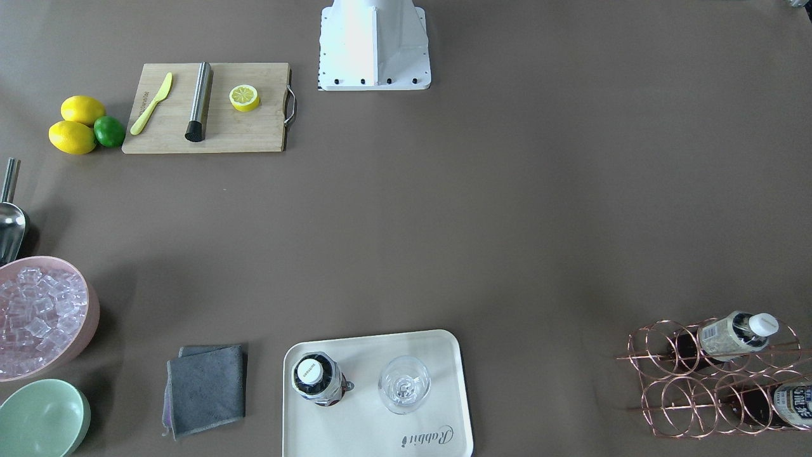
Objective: Take tea from basket to plate
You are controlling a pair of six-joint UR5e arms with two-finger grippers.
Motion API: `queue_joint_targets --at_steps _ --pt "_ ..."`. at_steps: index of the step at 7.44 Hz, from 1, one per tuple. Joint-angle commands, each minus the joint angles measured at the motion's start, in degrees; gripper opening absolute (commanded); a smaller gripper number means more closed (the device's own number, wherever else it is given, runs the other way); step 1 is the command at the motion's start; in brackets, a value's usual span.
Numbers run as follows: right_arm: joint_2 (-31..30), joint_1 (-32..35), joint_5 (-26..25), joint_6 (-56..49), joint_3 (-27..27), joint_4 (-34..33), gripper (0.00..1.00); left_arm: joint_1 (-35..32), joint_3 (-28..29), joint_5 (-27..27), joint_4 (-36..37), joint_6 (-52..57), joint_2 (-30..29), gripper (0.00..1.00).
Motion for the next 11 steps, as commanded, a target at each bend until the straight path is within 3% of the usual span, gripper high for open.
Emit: queue_joint_targets --at_steps 1,2,3,6,8,11 --pt "0.0 -0.1 0.0 0.0 0.2 0.0 1.0 -1.1 -0.5 -1.2 0.8 -19.7 3.4 0.97" --pt "0.0 -0.1 0.0 0.0 0.2 0.0 1.0 -1.3 0.4 -5.6 0.0 -33.1 7.0 0.97" --pt "0.0 -0.1 0.0 0.0 0.2 0.0 1.0 -1.5 0.6 -4.5 -0.4 -38.2 10.6 0.97" --pt "0.1 -0.1 0.0 0.0 0.2 0.0 1.0 -1.8 1.3 -3.9 -0.1 -38.8 21.7 0.97" --pt "0.1 -0.2 0.1 0.0 0.3 0.0 1.0 -1.8 5.2 -2.2 0.8 -38.1 24.0 0.97" --pt "0.1 -0.2 0.1 0.0 0.3 0.0 1.0 -2.2 3.8 0.6 -4.0 -37.4 27.9 0.97"
